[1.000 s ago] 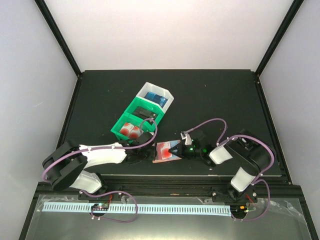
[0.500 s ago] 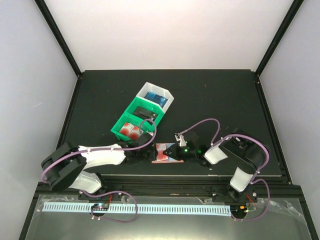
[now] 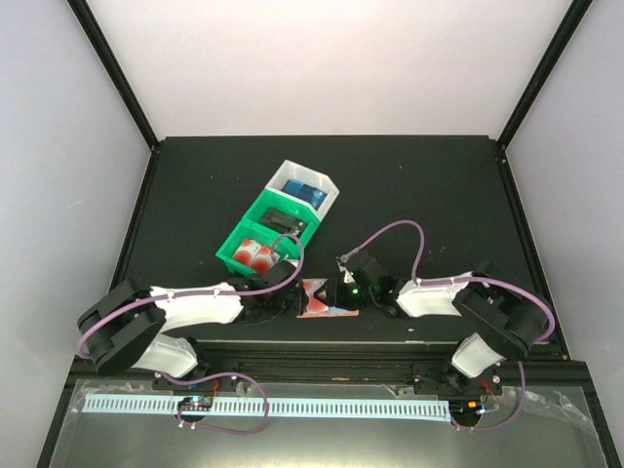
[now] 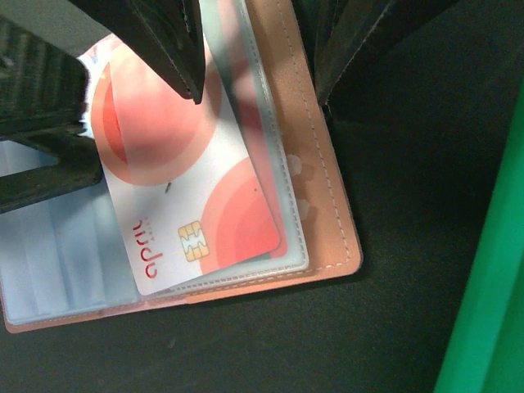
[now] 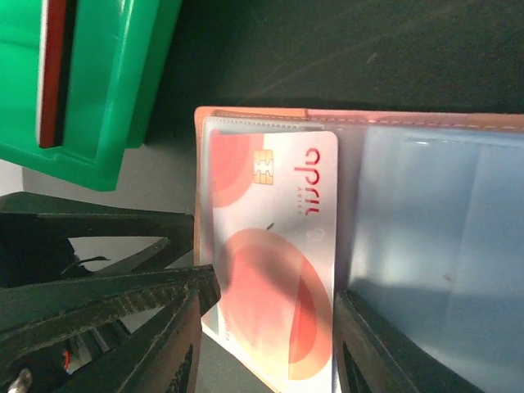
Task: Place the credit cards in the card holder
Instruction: Insert the credit card into the card holder.
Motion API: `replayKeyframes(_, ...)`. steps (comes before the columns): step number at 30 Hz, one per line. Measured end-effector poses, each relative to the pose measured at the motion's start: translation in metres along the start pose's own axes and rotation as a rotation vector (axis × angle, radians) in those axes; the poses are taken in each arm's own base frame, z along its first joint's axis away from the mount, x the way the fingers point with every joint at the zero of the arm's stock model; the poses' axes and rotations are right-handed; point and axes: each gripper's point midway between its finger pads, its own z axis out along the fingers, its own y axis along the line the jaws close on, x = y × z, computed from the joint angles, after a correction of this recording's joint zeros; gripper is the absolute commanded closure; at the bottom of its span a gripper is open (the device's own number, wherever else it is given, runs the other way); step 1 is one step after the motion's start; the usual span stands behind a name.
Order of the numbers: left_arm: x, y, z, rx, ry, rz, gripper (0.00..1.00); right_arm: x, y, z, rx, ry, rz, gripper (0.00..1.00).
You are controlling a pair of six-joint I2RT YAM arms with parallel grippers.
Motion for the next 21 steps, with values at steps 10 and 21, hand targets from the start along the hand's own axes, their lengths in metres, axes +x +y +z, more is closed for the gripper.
replayKeyframes(10, 0.001, -0.001, 0.000, 0.015, -0.005, 0.000, 0.62, 0.005, 0.006, 0.009, -0.009, 0.026, -0.019, 0.58)
replayKeyframes(21, 0.002, 0.004, -0.020, -0.023, 0.008, 0.055, 0.29, -0.013, 0.015, -0.033, 0.064, -0.092, -0.087, 0.42)
